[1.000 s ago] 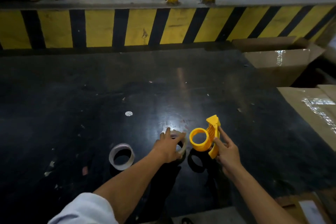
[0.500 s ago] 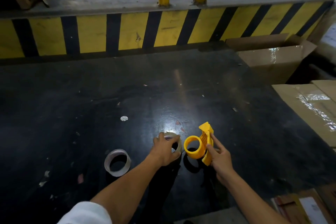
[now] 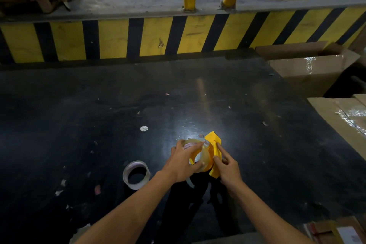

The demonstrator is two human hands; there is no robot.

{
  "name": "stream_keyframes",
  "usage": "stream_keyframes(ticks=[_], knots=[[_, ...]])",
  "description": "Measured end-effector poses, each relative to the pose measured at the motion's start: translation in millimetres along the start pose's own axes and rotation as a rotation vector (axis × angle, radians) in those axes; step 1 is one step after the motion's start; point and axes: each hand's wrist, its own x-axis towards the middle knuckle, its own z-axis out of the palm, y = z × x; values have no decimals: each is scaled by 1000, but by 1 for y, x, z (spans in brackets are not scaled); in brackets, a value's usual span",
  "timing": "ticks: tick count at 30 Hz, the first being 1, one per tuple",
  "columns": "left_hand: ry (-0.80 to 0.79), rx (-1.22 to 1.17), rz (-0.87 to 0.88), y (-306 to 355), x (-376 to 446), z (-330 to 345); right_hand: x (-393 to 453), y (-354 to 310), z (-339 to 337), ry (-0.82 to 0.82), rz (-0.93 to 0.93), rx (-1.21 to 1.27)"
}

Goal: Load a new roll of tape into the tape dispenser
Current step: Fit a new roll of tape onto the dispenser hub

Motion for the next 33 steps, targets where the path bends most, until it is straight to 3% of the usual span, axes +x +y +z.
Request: stream_keyframes(ticks=[11, 21, 27, 33], knots=[[19, -91, -44, 2, -18, -14, 0, 2, 14, -44, -47, -4], [154, -138, -196, 14, -21, -11, -7, 5, 20, -69, -140, -42], [155, -123, -177, 14, -23, -5, -5, -3, 26, -64, -99, -30], [199, -169, -303, 23, -22, -4, -7, -2, 31, -84, -128, 22]])
